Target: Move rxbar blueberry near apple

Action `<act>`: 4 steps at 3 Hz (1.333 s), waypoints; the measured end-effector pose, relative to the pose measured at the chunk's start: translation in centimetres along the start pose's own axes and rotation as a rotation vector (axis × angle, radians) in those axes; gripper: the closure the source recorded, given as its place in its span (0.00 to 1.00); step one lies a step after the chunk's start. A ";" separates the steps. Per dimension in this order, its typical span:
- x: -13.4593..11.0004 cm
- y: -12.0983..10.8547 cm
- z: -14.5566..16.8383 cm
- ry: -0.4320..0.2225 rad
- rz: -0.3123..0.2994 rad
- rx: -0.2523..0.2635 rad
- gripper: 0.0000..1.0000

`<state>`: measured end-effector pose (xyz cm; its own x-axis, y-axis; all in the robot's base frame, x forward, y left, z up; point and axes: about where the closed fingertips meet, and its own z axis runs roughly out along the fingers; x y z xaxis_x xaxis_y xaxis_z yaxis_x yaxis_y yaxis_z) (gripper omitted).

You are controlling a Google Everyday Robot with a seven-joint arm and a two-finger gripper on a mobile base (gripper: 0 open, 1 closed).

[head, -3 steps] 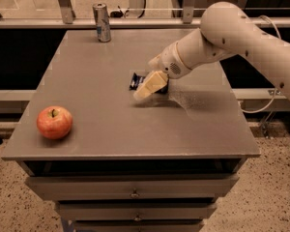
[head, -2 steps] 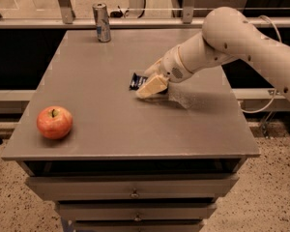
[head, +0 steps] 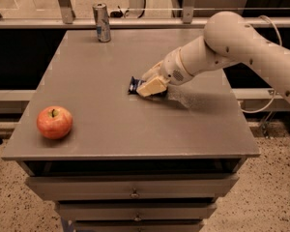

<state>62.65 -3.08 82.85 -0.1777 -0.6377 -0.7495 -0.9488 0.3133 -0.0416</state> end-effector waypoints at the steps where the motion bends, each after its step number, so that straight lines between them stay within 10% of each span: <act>1: 0.0 0.0 0.0 0.000 0.000 0.000 1.00; 4: -11.8 1.7 0.6 -0.092 -0.068 -0.132 1.00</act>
Offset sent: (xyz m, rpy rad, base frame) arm 0.0220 0.0818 0.0916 0.0595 0.0482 0.1707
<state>63.30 5.36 91.26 -0.0933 -0.5848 -0.8058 -0.9848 0.1731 -0.0116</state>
